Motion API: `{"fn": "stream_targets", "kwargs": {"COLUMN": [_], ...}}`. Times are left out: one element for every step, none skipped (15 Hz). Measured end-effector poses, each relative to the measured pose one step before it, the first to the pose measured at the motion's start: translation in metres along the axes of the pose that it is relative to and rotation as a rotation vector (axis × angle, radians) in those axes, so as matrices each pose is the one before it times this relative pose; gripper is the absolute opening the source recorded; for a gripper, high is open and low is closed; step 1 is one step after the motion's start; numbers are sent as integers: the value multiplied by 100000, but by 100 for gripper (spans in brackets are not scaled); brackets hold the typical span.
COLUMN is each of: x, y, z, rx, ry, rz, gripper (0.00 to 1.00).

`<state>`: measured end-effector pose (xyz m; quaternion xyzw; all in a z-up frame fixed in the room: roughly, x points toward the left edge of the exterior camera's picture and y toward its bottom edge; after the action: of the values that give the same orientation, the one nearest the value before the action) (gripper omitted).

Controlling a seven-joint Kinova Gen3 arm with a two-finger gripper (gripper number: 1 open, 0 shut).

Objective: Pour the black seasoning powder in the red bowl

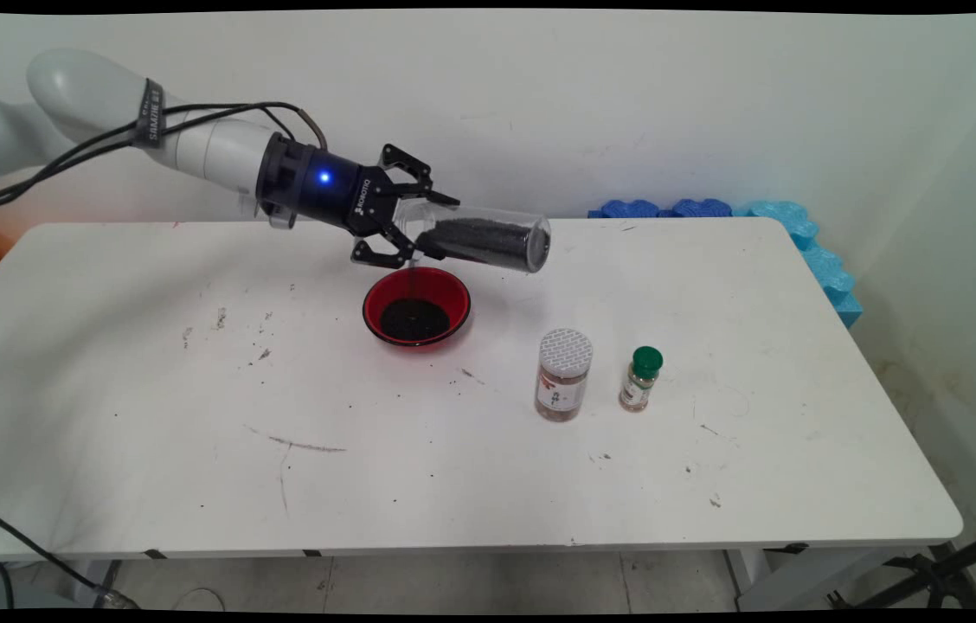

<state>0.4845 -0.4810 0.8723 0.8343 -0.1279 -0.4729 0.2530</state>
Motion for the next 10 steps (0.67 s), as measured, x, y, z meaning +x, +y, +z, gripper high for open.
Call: {"fn": "stream_targets", "kwargs": {"x": [-9,-16,-10,2,-14,-25,-35,-30,-57,-72], "y": [93,81,113,96,115,95,62,49,47,43], "z": [-18,-26,-24,-43,-51,-49,-68,-45,-47,-31], "rx": [691,560,600,444,494,572,527,433,526,516], "ry": [439,319,436,440,431,341,312,225,215,125], "rz": [3093,2625,3014,2501,2837,2788,2600,2107,2359,2237], "gripper": [0,0,0,0,0,0,0,0,0,0]}}
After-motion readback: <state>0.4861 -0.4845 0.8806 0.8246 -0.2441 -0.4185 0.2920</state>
